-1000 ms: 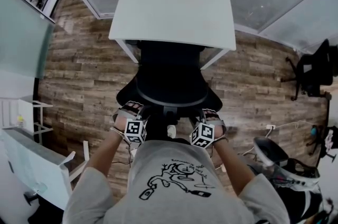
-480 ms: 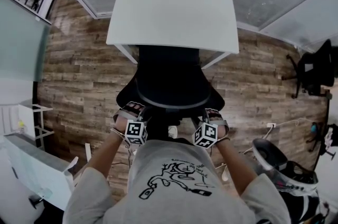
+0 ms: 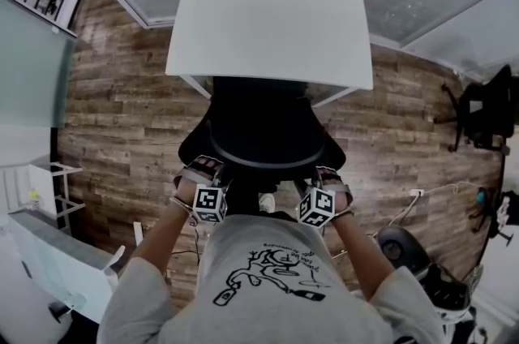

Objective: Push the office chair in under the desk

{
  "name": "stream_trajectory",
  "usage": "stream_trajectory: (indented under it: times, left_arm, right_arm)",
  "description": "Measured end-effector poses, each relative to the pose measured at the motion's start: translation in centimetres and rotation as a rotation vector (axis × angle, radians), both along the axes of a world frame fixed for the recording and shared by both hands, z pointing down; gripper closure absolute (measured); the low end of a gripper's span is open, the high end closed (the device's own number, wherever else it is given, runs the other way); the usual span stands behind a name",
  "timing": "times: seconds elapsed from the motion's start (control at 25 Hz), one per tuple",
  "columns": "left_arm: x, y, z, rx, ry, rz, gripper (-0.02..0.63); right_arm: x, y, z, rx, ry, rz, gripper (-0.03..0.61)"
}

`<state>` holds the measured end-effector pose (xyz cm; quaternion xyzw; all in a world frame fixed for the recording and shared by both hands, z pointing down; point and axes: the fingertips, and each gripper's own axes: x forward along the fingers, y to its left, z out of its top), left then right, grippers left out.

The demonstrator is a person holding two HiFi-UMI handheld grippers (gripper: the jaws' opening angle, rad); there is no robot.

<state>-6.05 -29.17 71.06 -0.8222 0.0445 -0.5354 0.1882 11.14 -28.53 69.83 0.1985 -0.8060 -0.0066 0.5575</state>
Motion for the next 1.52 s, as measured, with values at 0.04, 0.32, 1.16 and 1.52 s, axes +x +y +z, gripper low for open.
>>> stream_trajectory:
  times: [0.04, 0.32, 1.16, 1.52]
  left_arm:
    - [0.0, -0.2, 0.0, -0.001, 0.000, 0.002, 0.495]
    - [-0.2, -1.4, 0.1, -0.025, 0.002, 0.006, 0.488]
    - [-1.5, -2.8, 0.1, -0.041, -0.122, -0.014, 0.449]
    - [-0.7, -1.7, -2.9, -0.049, -0.051, -0.151, 0.453]
  right_arm:
    - [0.0, -0.2, 0.0, -0.002, 0.001, 0.001, 0.410]
    - [-0.2, -1.7, 0.0, -0.023, -0.005, 0.017, 0.403]
    - [-1.6, -2.7, -0.4, -0.023, -0.031, 0.006, 0.396]
    - [-1.9, -2.5, -2.9, -0.051, -0.151, 0.035, 0.390]
